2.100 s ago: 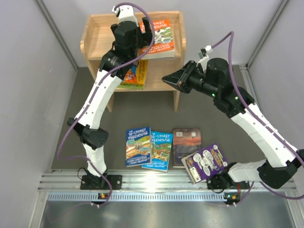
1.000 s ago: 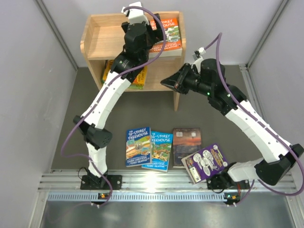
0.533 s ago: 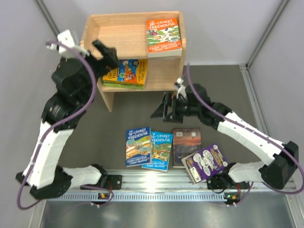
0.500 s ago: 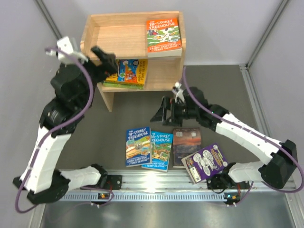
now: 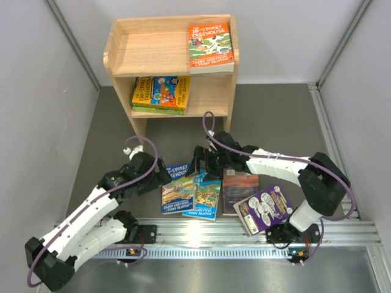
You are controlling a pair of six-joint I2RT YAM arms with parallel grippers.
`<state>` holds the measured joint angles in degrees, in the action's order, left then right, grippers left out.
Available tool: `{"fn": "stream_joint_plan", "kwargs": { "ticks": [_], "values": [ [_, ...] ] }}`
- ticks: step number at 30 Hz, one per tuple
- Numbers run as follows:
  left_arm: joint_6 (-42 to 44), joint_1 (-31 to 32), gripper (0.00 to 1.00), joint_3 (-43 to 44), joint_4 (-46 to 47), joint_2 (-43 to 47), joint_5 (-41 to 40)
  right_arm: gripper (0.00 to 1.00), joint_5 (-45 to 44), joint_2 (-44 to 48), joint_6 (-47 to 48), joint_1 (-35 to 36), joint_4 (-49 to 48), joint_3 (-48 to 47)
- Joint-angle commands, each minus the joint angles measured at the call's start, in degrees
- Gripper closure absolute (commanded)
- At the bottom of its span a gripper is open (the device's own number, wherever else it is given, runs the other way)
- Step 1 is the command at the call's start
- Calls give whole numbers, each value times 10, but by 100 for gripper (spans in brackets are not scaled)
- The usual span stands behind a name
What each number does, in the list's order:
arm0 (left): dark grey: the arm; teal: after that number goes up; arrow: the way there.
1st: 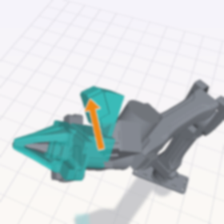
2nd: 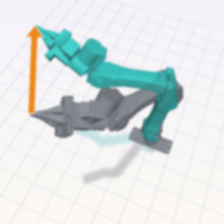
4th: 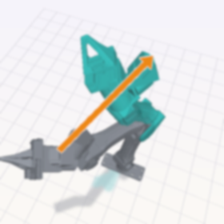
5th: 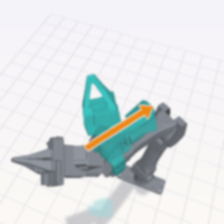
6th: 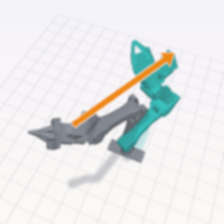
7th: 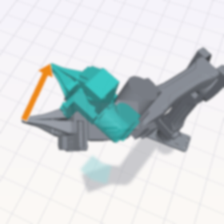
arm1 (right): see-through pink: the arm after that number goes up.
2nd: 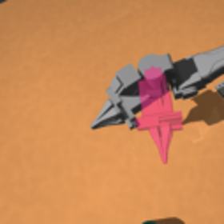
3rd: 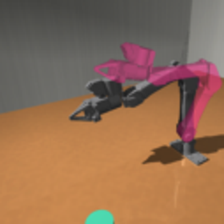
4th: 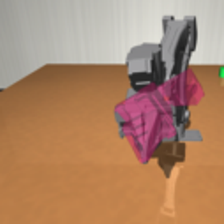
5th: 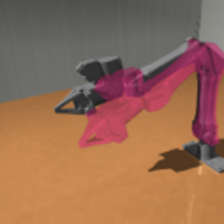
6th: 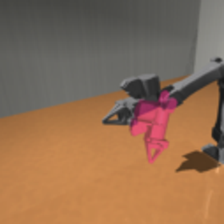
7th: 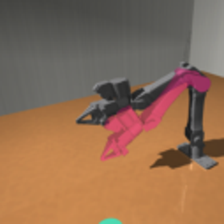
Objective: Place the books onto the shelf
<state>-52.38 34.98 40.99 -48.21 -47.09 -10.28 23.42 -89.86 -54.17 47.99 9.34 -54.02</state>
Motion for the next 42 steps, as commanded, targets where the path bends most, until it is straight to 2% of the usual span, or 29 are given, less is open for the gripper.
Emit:
{"fn": "stream_joint_plan", "kwargs": {
  "ticks": [1,4,7,15,18,21,22,24,25,27,28,30,32,33,37,42],
  "values": [
    [-58,-9,1,-30,49,48,65,0,-14,-28,6,18,-47,-34],
    [-79,-15,1,-81,72,49,97,0,-31,-43,4,25,-49,-24],
    [-106,-16,1,-150,140,54,139,0,-50,-54,4,37,-51,-12],
    [-144,-21,1,-283,242,40,180,0,-87,-117,3,81,-57,-22],
    [-178,-22,2,-335,329,38,215,6,-82,-145,-2,97,-76,-26],
    [-197,-24,4,-350,377,44,234,22,-82,-153,-13,106,-87,-19],
    [-194,-23,5,-347,372,51,232,38,-86,-145,-15,109,-87,-16],
    [-184,-24,5,-331,335,60,224,53,-104,-127,-18,110,-82,-1],
    [-180,-23,5,-324,320,70,222,70,-113,-105,-19,109,-67,2],
    [-171,-24,5,-296,267,83,213,84,-136,-68,-16,107,-46,7],
    [-164,-24,5,-280,243,97,207,93,-143,-56,-15,106,-21,5],
    [-131,-25,4,-212,161,110,175,100,-152,-19,-13,102,-1,-3],
    [-98,-26,2,-151,101,125,137,100,-155,9,-14,95,17,-13],
    [-88,-26,1,-92,61,130,108,100,-154,41,-18,91,20,-14],
    [-56,-26,1,19,40,151,62,100,-139,123,-67,70,19,-30],
    [-68,-26,7,102,86,129,96,100,-144,239,-126,43,-33,-43]
  ]
}}
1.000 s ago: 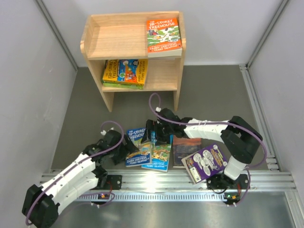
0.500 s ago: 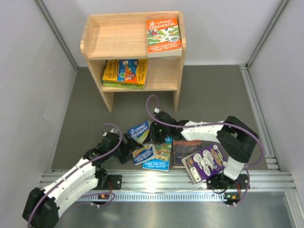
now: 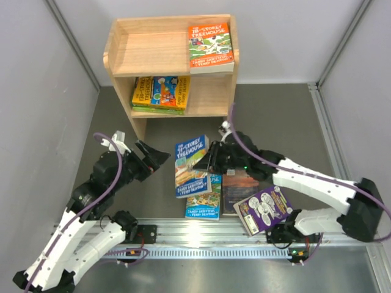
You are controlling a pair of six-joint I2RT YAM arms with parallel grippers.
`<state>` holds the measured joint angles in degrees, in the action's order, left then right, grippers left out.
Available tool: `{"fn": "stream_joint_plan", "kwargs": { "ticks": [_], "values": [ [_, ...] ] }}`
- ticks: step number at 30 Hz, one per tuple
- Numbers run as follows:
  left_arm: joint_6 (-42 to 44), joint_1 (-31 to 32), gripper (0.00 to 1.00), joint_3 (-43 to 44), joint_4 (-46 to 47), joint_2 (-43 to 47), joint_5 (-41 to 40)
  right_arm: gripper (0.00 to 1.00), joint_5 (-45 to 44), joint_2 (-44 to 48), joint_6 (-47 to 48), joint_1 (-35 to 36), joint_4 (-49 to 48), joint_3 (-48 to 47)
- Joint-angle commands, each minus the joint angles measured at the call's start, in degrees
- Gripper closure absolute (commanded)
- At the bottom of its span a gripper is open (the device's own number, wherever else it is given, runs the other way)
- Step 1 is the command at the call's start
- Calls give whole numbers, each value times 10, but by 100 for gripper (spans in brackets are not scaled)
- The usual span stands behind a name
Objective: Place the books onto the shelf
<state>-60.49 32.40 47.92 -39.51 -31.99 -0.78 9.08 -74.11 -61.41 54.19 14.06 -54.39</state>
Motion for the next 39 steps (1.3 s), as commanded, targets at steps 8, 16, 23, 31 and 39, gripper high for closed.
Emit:
{"fn": "stream_joint_plan", "kwargs": {
  "ticks": [8,16,23,31,39],
  "values": [
    [31,0,16,180,33,-143,76,100,-10,163,-143,-39,-170,-73],
    [-21,0,45,189,178,-192,206,100,-15,172,-152,-42,-232,-72],
    [-28,0,98,227,196,-204,242,100,-20,172,-145,-48,-234,-85],
    [40,0,100,410,181,-294,292,11,23,160,-94,-48,-181,-149],
    [38,-45,100,757,176,-520,367,2,9,256,-57,-50,-95,-93]
  ]
}}
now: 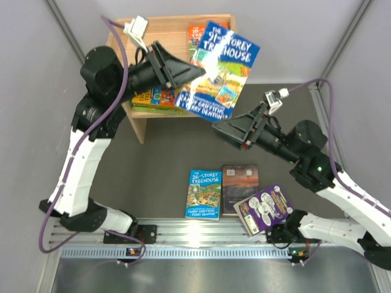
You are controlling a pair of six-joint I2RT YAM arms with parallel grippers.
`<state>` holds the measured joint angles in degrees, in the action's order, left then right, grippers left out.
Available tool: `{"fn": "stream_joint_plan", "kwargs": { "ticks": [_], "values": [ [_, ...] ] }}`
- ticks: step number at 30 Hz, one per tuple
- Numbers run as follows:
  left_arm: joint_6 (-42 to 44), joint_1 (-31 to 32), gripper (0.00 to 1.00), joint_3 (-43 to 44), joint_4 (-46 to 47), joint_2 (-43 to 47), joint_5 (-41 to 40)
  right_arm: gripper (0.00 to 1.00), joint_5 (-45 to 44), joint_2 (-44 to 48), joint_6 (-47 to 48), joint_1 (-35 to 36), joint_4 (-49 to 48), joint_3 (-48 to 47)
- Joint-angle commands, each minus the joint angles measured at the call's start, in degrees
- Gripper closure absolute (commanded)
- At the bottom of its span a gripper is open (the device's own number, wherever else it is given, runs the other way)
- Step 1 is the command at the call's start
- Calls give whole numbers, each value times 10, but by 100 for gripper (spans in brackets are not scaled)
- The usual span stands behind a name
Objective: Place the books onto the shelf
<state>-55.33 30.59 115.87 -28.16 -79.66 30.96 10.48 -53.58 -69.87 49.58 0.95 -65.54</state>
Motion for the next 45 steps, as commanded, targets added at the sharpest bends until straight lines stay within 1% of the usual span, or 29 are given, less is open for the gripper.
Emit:
{"fn": "stream_joint_plan", "kwargs": {
  "ticks": [1,2,3,4,6,8,9,10,11,12,13,15,17,19,20,21,24,27,29,31,33,35,36,37,38,43,44,45],
  "values": [
    [-34,-59,100,84,117,-56,58,1,-10,65,29,-4,43,41],
    [-58,-76,100,78,153,-66,65,1,-20,80,28,-5,60,52],
    [-107,-105,100,71,192,-81,71,1,-26,109,26,-5,68,72],
    [-128,-117,100,66,264,-91,69,1,-31,123,25,-5,76,80],
    [-173,-141,100,73,317,-133,64,1,-47,160,22,-5,105,94],
    [-206,-149,100,88,376,-181,53,1,-64,181,19,-6,124,109],
    [-237,-153,100,92,399,-197,48,1,-70,197,18,-5,141,114],
    [-248,-153,100,99,414,-213,46,1,-77,205,18,-5,148,117],
    [-254,-153,100,127,415,-231,39,1,-89,212,18,-5,154,118],
    [-259,-153,100,141,412,-260,38,1,-96,225,18,-5,163,119],
    [-257,-152,100,164,405,-272,33,1,-102,232,18,-6,175,120],
    [-231,-152,100,174,361,-286,12,1,-126,247,18,-5,186,121],
    [-195,-152,100,170,313,-280,-10,0,-142,258,18,-5,198,122],
    [-177,-151,100,166,284,-277,-20,0,-152,262,20,-5,206,121],
    [-167,-150,100,165,258,-275,-26,0,-159,265,20,-5,211,122],
    [-143,-146,100,164,212,-273,-43,0,-163,267,22,-5,215,121],
    [-100,-139,100,163,129,-269,-63,0,-171,263,26,-5,224,119],
    [-67,-127,100,165,88,-271,-75,0,-172,258,30,-5,230,117],
    [-52,-119,100,167,58,-271,-97,0,-172,255,33,-5,231,116],
    [-35,-107,94,170,37,-275,-107,0,-172,254,35,-5,236,115],
    [-30,-100,91,179,24,-290,-101,0,-178,255,36,-5,243,115],
    [-14,-95,84,208,-12,-308,-101,0,-184,258,37,-5,247,116],
    [-7,-89,74,223,-21,-313,-104,0,-185,260,37,-5,249,117],
    [0,-87,52,227,-29,-319,-108,0,-188,262,37,-6,253,117],
    [14,-84,2,229,-41,-318,-114,0,-190,264,37,-5,254,118],
    [85,-80,1,243,-88,-313,-177,0,-195,271,36,-5,264,121],
    [121,-76,1,246,-95,-312,-189,0,-197,275,37,-5,266,121],
    [138,-74,1,251,-108,-312,-212,0,-196,274,36,-5,268,123]
  ]
}}
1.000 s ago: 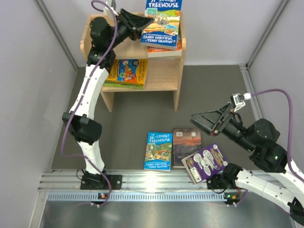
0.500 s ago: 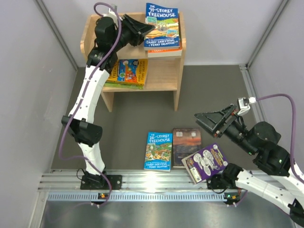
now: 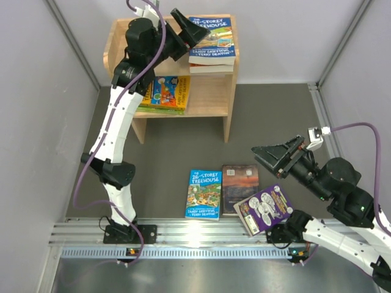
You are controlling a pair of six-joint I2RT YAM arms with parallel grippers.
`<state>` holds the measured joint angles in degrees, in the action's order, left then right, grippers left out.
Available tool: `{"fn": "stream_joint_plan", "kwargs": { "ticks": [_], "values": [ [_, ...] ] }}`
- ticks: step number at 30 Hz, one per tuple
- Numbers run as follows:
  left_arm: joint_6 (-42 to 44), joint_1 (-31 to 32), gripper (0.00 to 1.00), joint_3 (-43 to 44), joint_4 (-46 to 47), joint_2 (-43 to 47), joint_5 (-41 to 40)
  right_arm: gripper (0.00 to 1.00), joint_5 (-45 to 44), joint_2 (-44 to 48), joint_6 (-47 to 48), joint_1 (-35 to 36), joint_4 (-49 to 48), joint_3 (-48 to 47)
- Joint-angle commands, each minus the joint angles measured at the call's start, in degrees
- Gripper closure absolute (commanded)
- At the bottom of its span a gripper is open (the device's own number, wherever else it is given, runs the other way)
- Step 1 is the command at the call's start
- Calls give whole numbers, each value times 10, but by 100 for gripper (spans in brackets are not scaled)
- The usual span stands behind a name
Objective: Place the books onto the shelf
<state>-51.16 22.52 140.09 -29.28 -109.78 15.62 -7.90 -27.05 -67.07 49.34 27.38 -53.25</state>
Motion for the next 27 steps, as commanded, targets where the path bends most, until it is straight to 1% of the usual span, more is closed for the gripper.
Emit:
{"fn": "stream_joint_plan", "kwargs": {
  "ticks": [1,6,7,8,9,10,11,13,14,17,21,23,25,27],
  "values": [
    [112,9,1,9,-98,-11,-68,0,-14,9,7,-3,5,1],
    [215,30,1,17,-95,-8,-150,0,-10,9,2,-3,6,5],
    [234,34,1,23,-91,-7,-198,0,-10,6,1,-3,6,6],
    [285,47,1,26,-89,-7,-218,0,-9,2,1,-3,7,5],
    [314,57,1,34,-90,-9,-249,0,-7,1,2,-3,6,3],
    [343,66,1,34,-87,-10,-302,0,-8,-1,1,-3,6,1],
    [397,83,1,33,-80,-11,-330,0,-6,-3,2,-3,6,1],
    [438,95,1,33,-73,-14,-383,0,-3,-5,0,-3,6,-1],
    [460,101,1,33,-67,-16,-398,0,-2,-6,-1,-3,6,0],
    [454,103,1,21,-44,2,-436,0,0,-7,-6,-3,6,4],
    [435,103,1,-49,24,73,-451,0,-4,-5,-10,-3,6,7],
    [432,103,1,-41,26,85,-451,0,-4,-7,-8,-3,6,6],
    [424,102,1,-4,3,98,-454,0,0,-19,8,-3,7,3],
    [416,103,1,-3,-5,118,-446,0,6,-34,19,-3,15,-6]
  ]
}}
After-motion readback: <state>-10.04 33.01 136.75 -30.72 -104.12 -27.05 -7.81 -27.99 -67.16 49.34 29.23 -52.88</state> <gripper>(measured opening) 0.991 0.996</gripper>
